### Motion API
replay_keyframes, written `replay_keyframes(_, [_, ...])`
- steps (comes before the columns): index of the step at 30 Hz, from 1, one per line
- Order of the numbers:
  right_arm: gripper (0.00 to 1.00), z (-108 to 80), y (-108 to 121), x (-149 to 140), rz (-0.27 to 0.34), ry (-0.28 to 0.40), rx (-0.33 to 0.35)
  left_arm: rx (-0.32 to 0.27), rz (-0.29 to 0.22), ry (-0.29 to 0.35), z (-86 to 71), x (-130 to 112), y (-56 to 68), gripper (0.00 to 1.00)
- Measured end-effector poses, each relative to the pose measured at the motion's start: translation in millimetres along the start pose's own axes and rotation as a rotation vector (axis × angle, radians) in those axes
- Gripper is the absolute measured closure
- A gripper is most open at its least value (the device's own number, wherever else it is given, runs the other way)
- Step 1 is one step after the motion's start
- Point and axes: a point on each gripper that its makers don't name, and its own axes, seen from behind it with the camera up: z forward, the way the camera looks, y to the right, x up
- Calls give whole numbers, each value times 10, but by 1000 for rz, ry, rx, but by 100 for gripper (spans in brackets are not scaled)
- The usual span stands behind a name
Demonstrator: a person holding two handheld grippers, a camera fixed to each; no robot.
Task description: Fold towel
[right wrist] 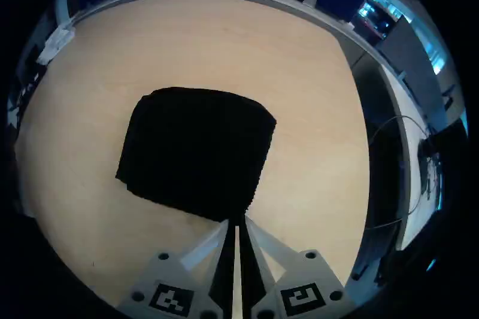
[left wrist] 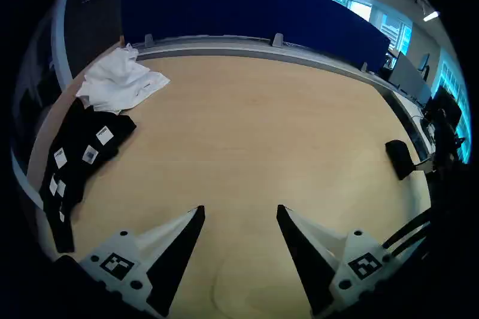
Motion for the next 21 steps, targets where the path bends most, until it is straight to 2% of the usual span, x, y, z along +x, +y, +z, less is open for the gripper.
replay_keyframes(11, [96,64,1,-49,1,-19,-6,0,-1,-2,-10,-17,15,11])
replay_keyframes(21, [95,71,32,-52,10,-8,-18,1,-1,-2,-4,-4,4,11])
